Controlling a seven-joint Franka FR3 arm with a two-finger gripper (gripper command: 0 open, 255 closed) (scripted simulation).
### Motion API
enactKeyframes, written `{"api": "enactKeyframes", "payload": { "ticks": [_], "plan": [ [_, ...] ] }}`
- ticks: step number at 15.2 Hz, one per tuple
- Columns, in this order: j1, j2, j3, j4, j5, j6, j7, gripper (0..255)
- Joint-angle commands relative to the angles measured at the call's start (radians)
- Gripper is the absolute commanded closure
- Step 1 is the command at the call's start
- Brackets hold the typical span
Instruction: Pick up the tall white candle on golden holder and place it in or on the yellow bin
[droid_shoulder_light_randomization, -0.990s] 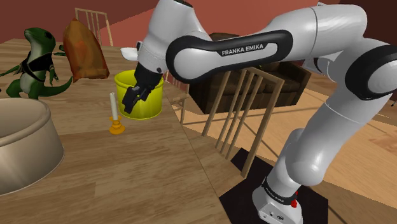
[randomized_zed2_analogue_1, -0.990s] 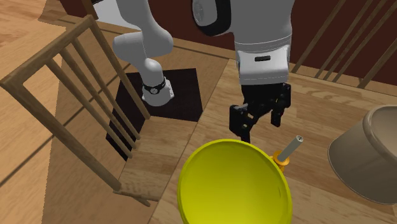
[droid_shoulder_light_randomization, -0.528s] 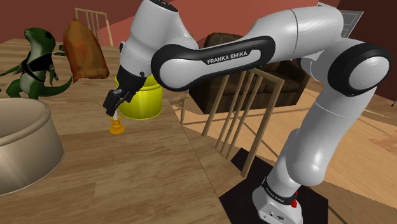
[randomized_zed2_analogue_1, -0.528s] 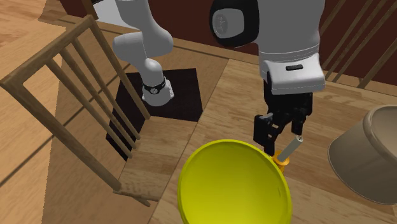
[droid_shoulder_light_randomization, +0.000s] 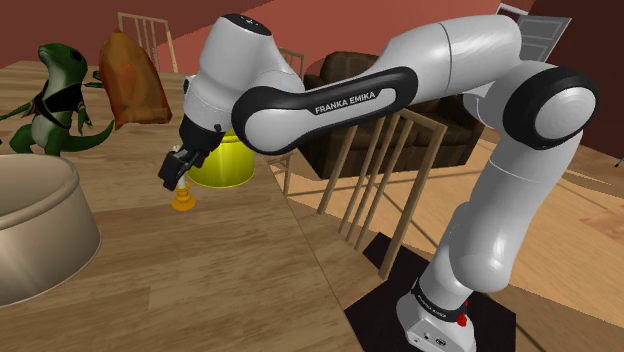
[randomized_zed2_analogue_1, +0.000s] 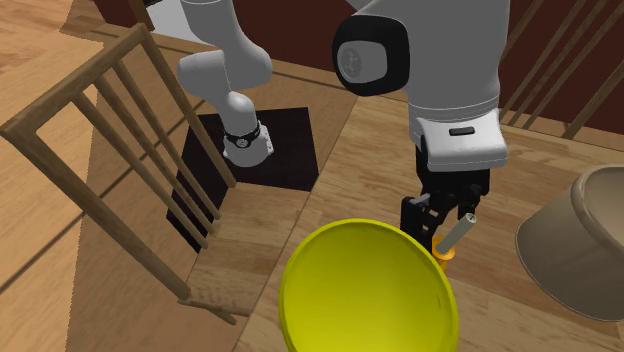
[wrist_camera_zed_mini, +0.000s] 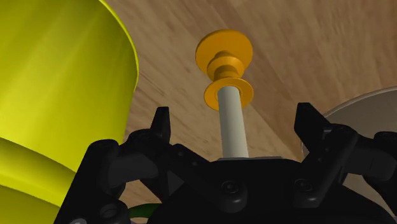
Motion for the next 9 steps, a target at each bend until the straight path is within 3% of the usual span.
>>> {"api": "enactKeyframes", "payload": {
  "ticks": [1, 3, 4, 9],
  "plan": [
    [0.0, 0.0, 0.0, 0.0, 0.0, 0.001, 0.0, 0],
    [0.0, 0.0, 0.0, 0.0, 0.0, 0.0, 0.0, 0],
    [0.0, 0.0, 0.0, 0.0, 0.0, 0.0, 0.0, 255],
    [0.0, 0.0, 0.0, 0.0, 0.0, 0.001, 0.0, 255]
  ]
}}
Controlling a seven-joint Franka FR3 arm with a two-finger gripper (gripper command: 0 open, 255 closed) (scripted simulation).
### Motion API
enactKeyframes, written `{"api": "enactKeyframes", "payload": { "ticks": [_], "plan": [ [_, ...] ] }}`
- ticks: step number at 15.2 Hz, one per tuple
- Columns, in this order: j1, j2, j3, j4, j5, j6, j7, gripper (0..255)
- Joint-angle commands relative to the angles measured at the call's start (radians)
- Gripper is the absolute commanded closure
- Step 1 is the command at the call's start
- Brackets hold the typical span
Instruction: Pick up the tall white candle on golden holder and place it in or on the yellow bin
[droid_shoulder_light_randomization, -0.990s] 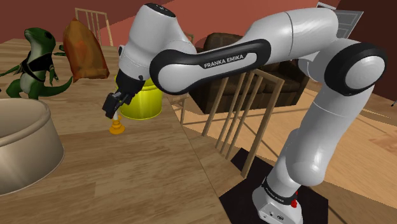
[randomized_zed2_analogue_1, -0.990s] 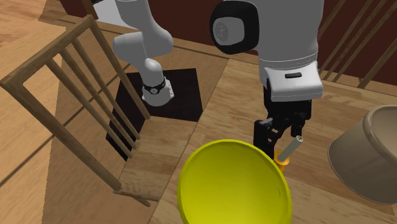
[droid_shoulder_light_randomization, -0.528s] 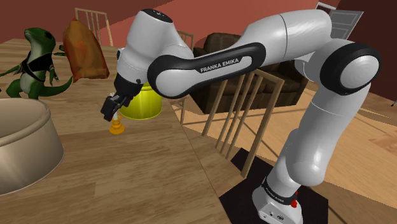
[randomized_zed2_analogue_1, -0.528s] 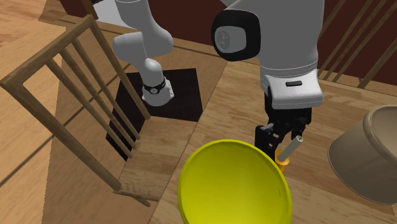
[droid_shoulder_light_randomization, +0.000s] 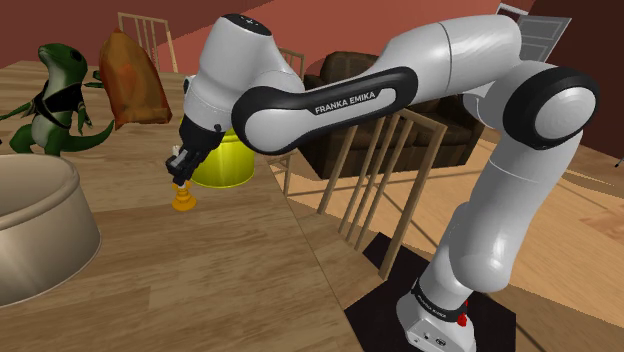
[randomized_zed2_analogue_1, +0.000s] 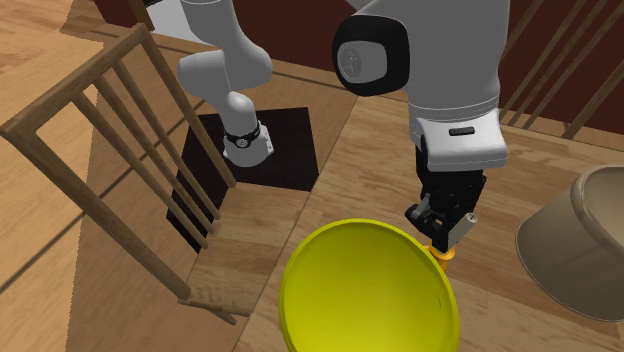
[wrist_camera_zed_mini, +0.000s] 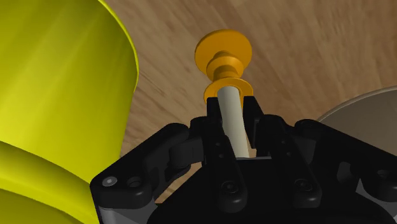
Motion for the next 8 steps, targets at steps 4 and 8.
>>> {"api": "enactKeyframes", "payload": {
  "ticks": [4, 8],
  "plan": [
    [0.0, 0.0, 0.0, 0.0, 0.0, 0.0, 0.0, 255],
    [-0.001, -0.011, 0.001, 0.042, 0.012, -0.051, -0.011, 255]
  ]
}}
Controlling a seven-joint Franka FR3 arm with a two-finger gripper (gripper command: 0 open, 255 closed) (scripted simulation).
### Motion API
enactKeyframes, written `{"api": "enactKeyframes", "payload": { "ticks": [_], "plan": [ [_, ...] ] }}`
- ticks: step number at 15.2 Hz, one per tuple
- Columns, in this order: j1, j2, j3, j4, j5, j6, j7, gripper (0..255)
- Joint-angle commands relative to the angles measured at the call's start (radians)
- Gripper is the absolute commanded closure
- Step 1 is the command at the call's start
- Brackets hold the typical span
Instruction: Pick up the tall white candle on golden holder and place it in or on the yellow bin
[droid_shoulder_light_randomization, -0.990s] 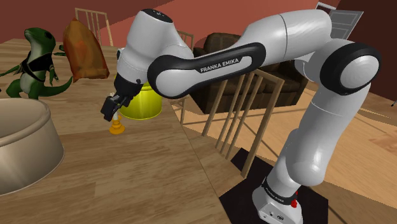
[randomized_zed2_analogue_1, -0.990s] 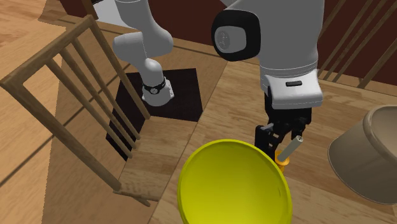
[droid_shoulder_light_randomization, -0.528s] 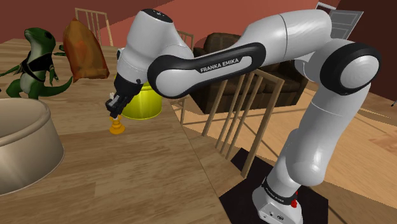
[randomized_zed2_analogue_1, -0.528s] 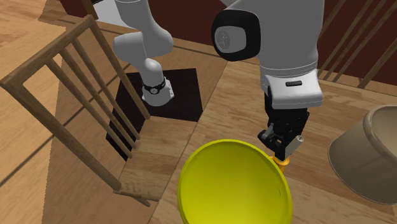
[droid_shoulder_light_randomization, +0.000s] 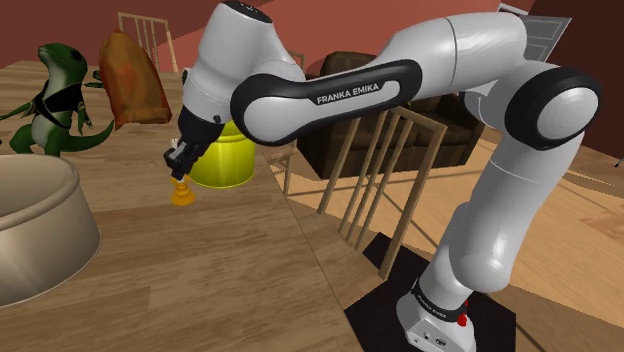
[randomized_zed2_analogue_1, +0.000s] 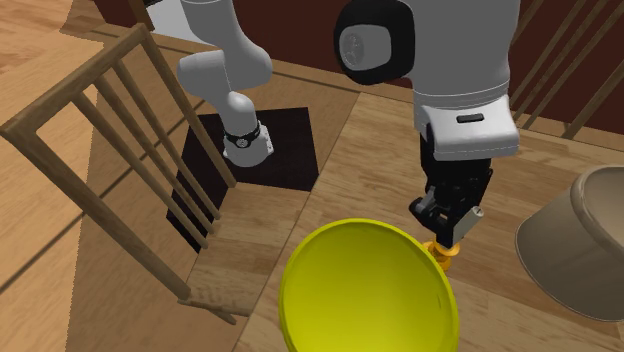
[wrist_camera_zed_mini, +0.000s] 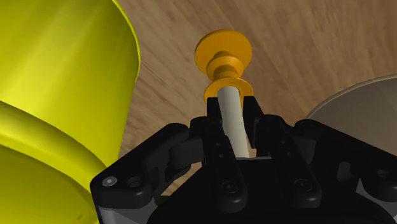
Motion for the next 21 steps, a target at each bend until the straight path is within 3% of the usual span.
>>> {"api": "enactKeyframes", "payload": {
  "ticks": [1, 21],
  "plan": [
    [-0.001, -0.006, 0.0, 0.02, 0.007, -0.025, -0.007, 255],
    [0.005, 0.002, 0.006, 0.298, 0.019, -0.296, -0.031, 255]
  ]
}}
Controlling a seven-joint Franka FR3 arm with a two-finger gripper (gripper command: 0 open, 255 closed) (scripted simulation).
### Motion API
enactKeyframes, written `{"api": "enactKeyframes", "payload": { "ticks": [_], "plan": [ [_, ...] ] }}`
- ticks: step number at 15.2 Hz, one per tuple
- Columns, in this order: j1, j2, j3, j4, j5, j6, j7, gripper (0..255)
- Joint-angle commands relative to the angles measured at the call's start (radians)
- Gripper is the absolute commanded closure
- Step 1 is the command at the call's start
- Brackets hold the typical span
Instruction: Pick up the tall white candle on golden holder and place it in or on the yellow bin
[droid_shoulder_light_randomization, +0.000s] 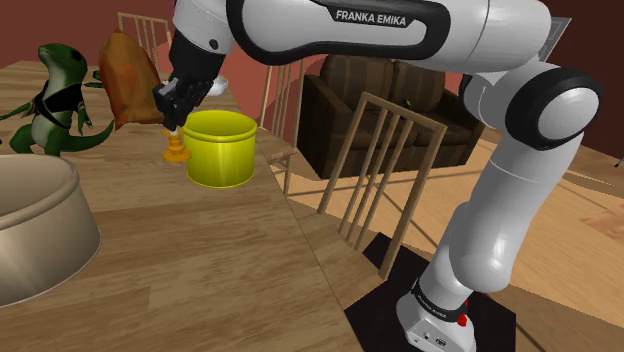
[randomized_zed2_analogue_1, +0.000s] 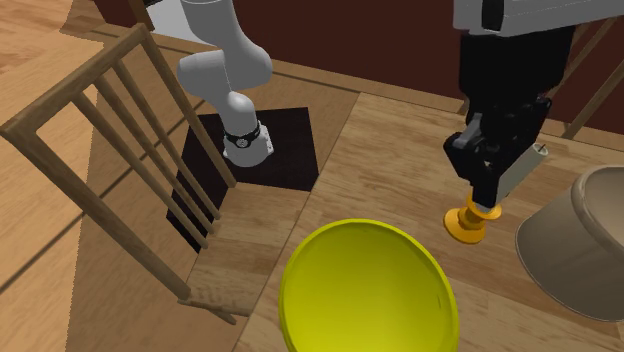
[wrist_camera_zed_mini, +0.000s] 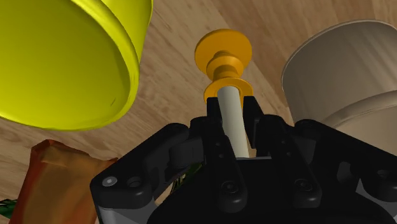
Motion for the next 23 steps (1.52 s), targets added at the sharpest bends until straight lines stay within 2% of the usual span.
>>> {"api": "enactKeyframes", "payload": {
  "ticks": [1, 18, 23],
  "plan": [
    [0.001, 0.003, 0.001, 0.03, -0.001, -0.027, -0.001, 255],
    [0.041, 0.112, 0.016, 0.388, -0.058, -0.29, 0.008, 255],
    [-0.048, 0.082, -0.027, 0.359, 0.014, -0.277, -0.117, 255]
  ]
}}
